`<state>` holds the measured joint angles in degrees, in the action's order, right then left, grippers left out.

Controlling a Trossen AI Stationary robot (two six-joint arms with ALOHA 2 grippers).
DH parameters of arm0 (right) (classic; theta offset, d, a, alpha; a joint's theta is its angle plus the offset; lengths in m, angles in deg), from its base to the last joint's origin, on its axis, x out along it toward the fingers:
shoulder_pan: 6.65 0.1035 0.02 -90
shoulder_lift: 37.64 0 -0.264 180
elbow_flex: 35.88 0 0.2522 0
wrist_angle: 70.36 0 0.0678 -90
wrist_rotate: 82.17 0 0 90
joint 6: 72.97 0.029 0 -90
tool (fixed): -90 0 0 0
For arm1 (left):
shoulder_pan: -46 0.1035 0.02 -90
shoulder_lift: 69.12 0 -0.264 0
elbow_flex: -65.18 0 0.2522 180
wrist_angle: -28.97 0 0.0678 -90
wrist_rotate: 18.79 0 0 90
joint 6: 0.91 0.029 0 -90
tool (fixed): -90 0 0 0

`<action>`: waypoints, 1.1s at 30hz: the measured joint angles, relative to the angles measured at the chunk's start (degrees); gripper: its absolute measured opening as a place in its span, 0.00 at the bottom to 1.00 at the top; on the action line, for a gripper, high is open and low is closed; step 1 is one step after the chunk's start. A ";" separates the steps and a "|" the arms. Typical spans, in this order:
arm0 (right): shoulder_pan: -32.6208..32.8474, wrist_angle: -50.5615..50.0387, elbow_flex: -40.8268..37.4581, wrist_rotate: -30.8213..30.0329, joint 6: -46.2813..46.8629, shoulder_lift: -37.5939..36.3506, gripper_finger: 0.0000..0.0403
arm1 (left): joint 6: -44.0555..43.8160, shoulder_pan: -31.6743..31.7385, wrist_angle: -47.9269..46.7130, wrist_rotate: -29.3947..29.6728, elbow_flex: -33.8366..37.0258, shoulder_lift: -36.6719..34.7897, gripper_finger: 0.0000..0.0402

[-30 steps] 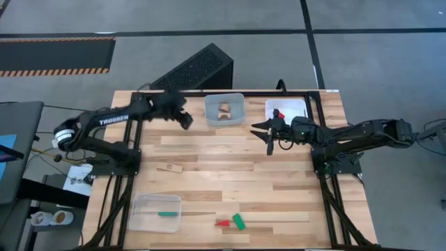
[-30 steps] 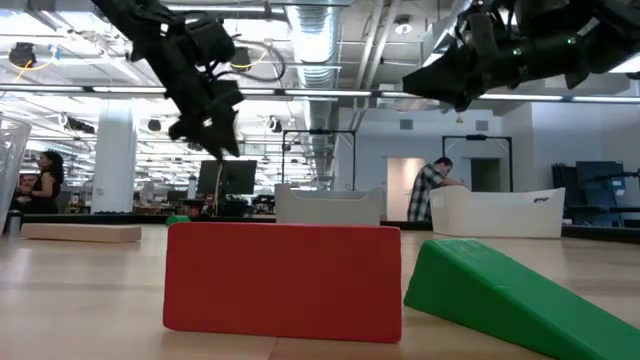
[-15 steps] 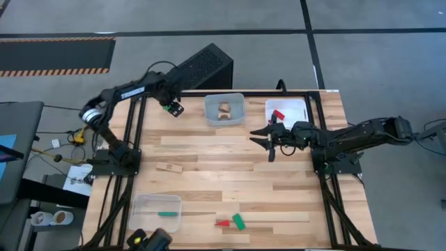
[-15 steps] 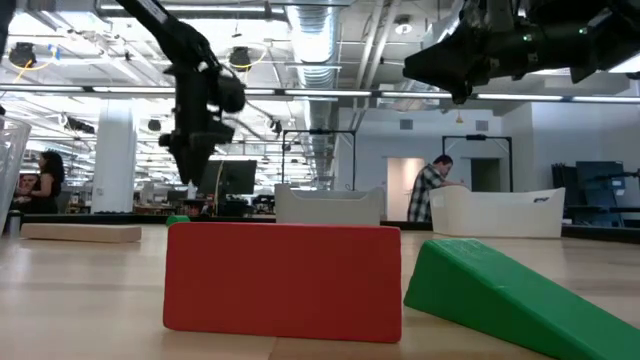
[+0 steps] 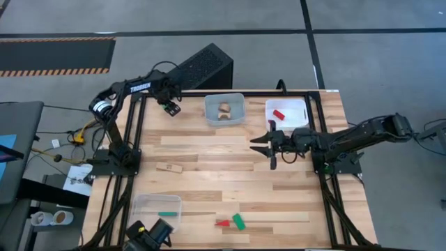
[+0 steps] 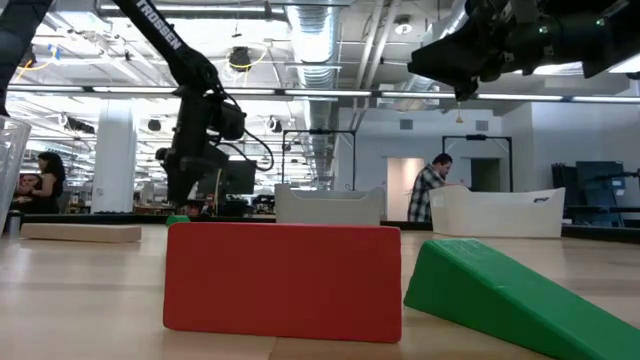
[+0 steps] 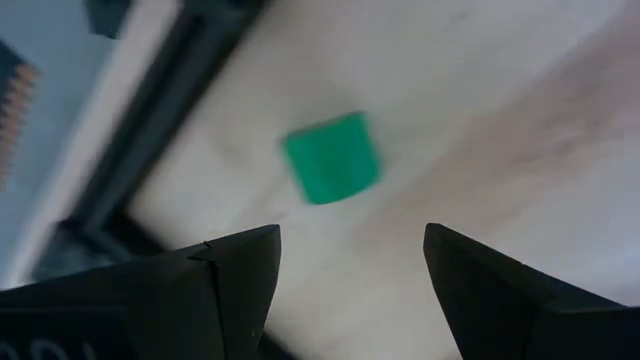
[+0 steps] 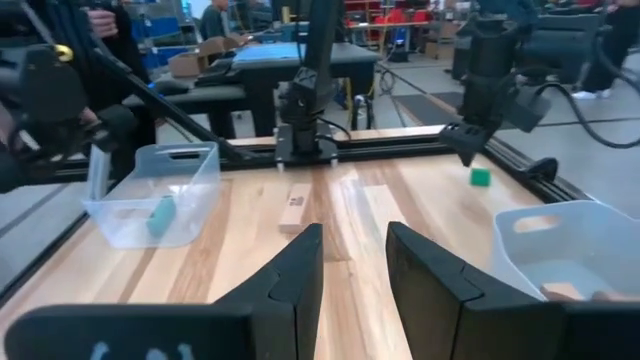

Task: Sort & place blocks by color
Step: Put the top green block into the transparent bin

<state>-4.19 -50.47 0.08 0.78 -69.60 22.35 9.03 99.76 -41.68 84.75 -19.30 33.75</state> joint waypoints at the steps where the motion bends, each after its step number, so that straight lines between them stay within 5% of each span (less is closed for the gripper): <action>1: 0.24 0.02 0.00 -0.77 -0.17 0.00 0.33 | 0.79 0.04 0.02 1.33 0.00 0.00 0.58; 10: 0.65 0.00 0.00 -2.53 0.01 0.00 0.33 | 10.45 -1.70 1.74 5.99 0.00 0.00 0.58; 18: 0.65 -1.04 0.00 -2.53 1.31 0.00 0.33 | 10.17 -3.56 7.76 -9.77 0.00 -1.66 0.57; 33: 3.45 -1.95 0.00 -5.32 3.77 0.00 0.33 | 22.48 -4.31 7.37 3.30 0.07 -1.60 0.53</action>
<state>-0.74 -52.42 0.08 -4.55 -65.83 22.35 31.52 95.45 -34.31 88.06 -19.24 32.15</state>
